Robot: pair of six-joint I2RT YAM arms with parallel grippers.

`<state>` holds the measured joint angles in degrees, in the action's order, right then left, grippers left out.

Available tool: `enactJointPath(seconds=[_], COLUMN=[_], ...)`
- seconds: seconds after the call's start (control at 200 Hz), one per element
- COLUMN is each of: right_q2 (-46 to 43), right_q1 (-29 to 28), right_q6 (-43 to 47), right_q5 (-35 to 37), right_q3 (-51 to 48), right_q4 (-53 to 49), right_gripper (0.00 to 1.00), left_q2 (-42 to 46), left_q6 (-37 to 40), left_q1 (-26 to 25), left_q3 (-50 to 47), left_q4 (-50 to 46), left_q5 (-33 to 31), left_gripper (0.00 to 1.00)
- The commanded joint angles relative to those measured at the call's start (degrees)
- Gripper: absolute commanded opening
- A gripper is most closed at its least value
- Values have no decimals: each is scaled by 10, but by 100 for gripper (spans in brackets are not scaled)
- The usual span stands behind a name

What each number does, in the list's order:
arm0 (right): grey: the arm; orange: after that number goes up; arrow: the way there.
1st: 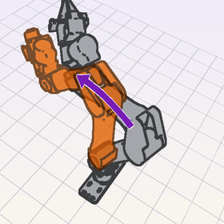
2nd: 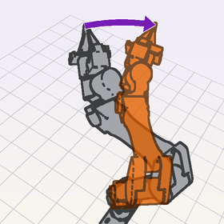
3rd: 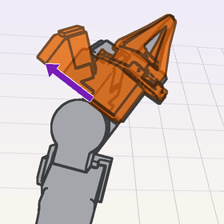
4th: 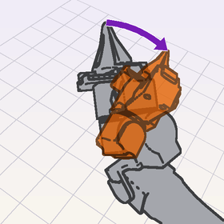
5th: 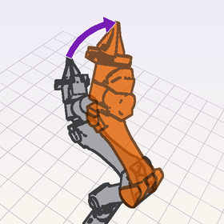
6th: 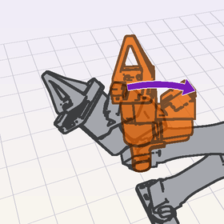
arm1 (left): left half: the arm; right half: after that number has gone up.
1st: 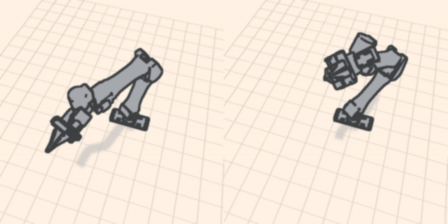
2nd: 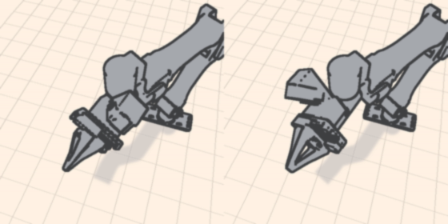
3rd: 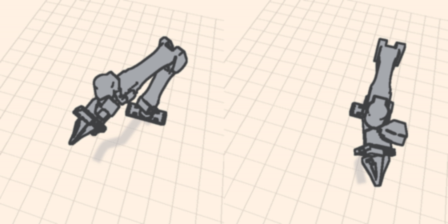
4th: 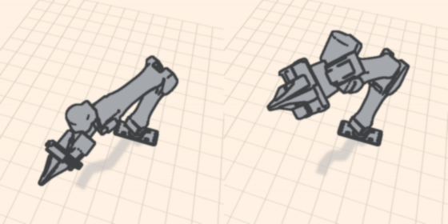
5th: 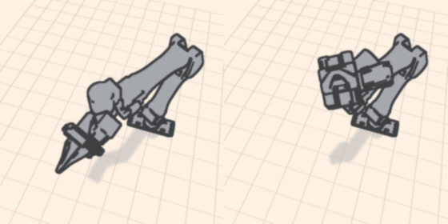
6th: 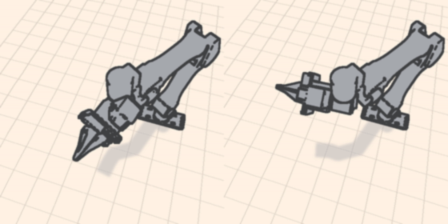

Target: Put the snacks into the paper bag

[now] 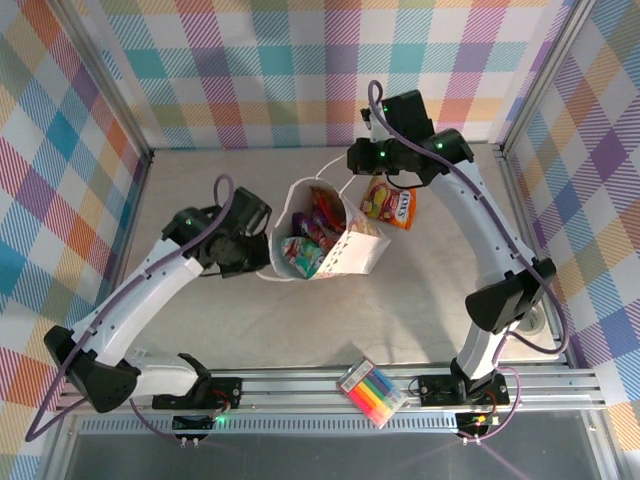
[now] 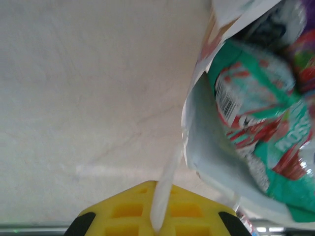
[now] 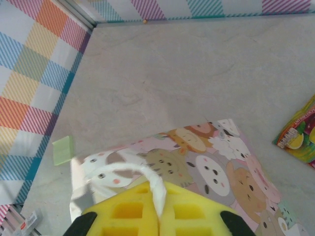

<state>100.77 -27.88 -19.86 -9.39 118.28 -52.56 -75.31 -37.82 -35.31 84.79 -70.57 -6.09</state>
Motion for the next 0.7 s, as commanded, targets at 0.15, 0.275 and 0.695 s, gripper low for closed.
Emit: enactJointPath(seconds=[0.15, 0.275, 0.695], right_q2=[-19, -34, -96], right_q1=[5, 5, 5], right_q6=[-15, -23, -69], right_q5=[-58, -58, -86], right_q3=[-4, -22, -92], right_q4=[20, 24, 77], right_gripper=[7, 7, 7], left_q2=[-106, -146, -232], left_q6=[113, 141, 209], left_q1=[60, 76, 132], left_q3=[206, 259, 472], left_q4=[10, -5, -89], left_q5=[-30, -22, 22], left_gripper=[0, 0, 0])
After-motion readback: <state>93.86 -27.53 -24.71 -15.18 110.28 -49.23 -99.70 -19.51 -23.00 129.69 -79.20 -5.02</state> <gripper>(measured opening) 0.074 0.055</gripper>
